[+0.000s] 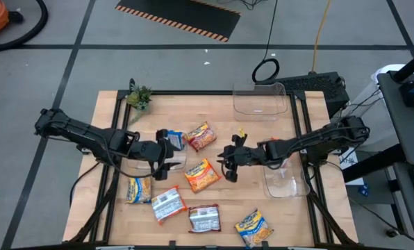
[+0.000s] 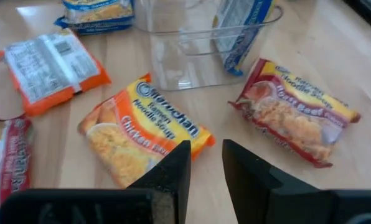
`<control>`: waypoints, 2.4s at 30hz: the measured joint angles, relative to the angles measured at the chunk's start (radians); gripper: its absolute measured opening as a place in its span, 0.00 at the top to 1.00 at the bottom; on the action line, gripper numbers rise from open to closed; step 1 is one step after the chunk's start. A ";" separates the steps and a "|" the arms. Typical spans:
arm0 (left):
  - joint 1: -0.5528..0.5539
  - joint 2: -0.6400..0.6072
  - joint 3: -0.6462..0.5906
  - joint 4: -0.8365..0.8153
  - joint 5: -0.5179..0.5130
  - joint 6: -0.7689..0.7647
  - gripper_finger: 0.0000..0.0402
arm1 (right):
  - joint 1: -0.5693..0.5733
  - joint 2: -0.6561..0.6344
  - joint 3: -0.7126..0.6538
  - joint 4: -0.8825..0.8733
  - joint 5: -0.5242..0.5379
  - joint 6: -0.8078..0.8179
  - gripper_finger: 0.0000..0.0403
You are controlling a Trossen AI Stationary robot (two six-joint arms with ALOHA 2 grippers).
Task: Sort Maruchan noodles
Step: Put the top red noodle pack into the top transparent bin
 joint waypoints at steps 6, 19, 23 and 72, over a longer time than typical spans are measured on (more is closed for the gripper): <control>-0.007 0.000 0.000 0.002 -0.008 -0.078 0.39 | -0.010 0.000 0.000 -0.004 0.026 0.013 0.78; -0.083 0.000 0.000 -0.005 -0.083 -0.118 0.39 | -0.049 0.038 -0.001 -0.026 0.053 -0.045 0.77; -0.103 0.000 0.000 -0.008 -0.095 -0.125 0.39 | -0.067 0.058 -0.001 -0.024 0.052 -0.062 0.72; -0.181 0.075 -0.001 0.110 -0.275 -0.096 0.39 | -0.354 0.327 0.000 0.126 -0.159 -0.353 0.47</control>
